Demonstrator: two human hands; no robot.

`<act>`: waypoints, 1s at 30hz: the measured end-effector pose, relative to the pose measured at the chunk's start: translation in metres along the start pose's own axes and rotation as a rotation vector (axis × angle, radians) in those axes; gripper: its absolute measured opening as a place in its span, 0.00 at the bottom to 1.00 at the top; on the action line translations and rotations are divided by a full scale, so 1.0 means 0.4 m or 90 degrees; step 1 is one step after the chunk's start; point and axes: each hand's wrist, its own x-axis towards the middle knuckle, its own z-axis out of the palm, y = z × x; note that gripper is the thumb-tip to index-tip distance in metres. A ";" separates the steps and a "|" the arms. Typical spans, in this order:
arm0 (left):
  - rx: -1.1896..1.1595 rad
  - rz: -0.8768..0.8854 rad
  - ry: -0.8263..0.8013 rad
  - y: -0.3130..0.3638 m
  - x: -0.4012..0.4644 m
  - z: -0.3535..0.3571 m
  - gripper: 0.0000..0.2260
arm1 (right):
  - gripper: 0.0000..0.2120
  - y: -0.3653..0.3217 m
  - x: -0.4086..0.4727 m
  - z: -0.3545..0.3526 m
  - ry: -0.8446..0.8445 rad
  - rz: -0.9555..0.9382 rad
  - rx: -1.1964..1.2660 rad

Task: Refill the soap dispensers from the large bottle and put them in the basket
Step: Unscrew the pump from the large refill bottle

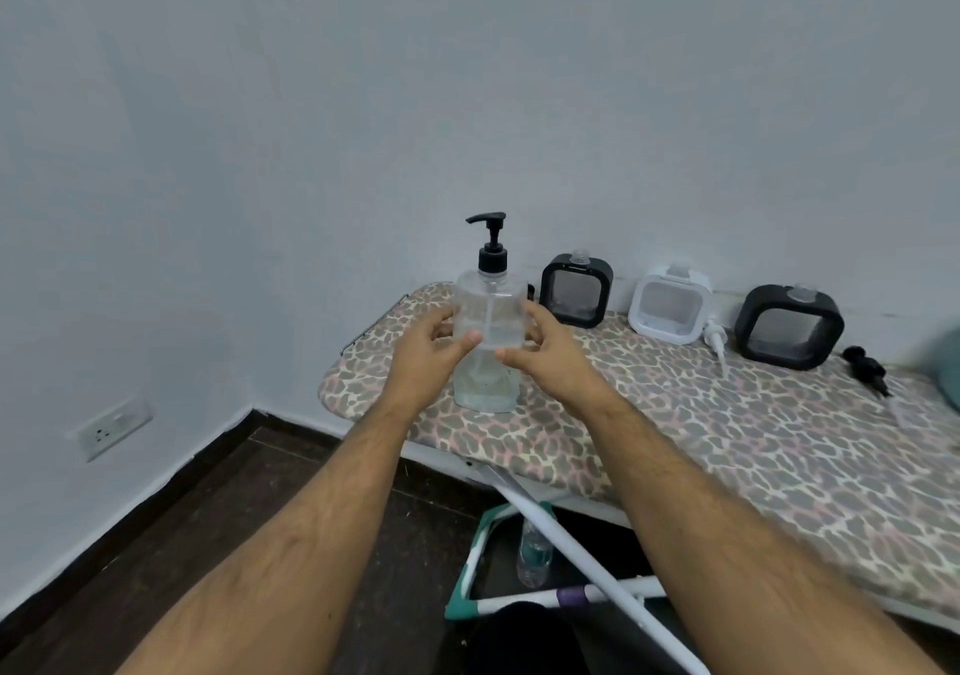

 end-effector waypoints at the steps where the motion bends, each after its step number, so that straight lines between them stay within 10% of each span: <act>1: -0.008 0.002 -0.005 0.009 0.000 -0.001 0.25 | 0.32 -0.006 0.000 0.002 0.000 0.000 -0.002; 6: -0.050 0.051 0.034 0.098 0.051 -0.017 0.28 | 0.43 -0.060 0.015 -0.005 0.008 -0.014 -0.019; 14: -0.048 0.061 -0.113 0.193 0.129 0.002 0.05 | 0.40 -0.078 0.047 0.011 0.026 -0.030 -0.096; 30: 0.026 0.078 0.046 0.175 0.113 0.055 0.04 | 0.46 -0.056 0.036 0.037 0.090 -0.042 -0.214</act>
